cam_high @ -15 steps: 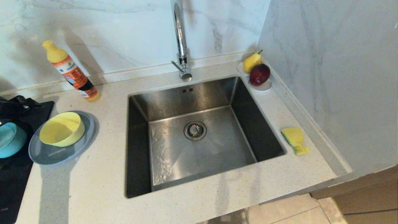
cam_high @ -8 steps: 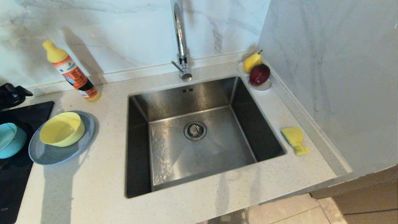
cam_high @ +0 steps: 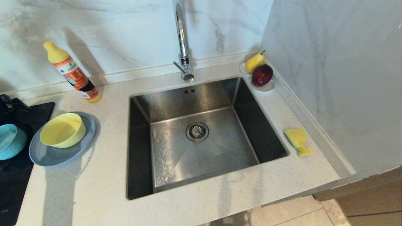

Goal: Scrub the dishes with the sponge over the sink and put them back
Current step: Place the bowl on the bowl

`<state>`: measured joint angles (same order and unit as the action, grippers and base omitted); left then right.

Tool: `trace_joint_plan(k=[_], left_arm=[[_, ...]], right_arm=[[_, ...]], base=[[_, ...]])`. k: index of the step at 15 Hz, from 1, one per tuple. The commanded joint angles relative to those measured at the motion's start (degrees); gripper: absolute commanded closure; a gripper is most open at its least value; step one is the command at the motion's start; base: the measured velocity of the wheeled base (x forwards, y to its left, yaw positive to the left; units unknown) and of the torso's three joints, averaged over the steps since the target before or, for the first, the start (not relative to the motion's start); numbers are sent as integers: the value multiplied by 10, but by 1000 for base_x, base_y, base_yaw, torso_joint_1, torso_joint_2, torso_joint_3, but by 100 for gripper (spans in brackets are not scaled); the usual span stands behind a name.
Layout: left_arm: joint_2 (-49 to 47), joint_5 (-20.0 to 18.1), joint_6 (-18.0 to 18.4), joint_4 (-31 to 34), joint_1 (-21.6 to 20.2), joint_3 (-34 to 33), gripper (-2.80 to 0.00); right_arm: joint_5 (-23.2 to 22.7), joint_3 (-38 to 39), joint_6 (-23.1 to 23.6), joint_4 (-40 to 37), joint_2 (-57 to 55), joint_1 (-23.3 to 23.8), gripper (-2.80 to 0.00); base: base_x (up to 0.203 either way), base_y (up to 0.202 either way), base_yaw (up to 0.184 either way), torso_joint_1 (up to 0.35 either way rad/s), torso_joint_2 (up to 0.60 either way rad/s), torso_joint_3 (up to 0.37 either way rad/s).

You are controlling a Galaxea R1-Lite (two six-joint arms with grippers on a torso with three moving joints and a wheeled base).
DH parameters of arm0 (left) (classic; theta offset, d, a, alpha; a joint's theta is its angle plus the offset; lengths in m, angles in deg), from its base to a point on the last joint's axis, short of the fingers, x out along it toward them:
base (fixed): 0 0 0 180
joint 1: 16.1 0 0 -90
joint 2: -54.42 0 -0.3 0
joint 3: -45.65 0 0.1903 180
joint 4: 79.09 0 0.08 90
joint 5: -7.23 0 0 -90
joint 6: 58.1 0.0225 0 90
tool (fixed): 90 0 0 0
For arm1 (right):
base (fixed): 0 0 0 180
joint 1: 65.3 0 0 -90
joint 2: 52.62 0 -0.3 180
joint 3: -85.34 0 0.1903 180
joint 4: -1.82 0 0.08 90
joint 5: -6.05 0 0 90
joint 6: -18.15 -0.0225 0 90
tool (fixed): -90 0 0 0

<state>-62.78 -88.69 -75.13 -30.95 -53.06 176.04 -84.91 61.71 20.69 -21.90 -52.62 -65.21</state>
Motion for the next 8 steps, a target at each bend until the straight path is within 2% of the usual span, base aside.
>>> trace_joint_plan(k=[1, 8], left_arm=[[-30, 0, -2, 3, -4, -7, -280], [-68, 0, -22, 3, -6, -5, -280]], right_arm=[[0, 0, 0, 0, 0, 0, 0], [0, 0, 0, 0, 0, 0, 0]], base=[[0, 0, 0, 0, 0, 0], [0, 0, 0, 0, 0, 0]])
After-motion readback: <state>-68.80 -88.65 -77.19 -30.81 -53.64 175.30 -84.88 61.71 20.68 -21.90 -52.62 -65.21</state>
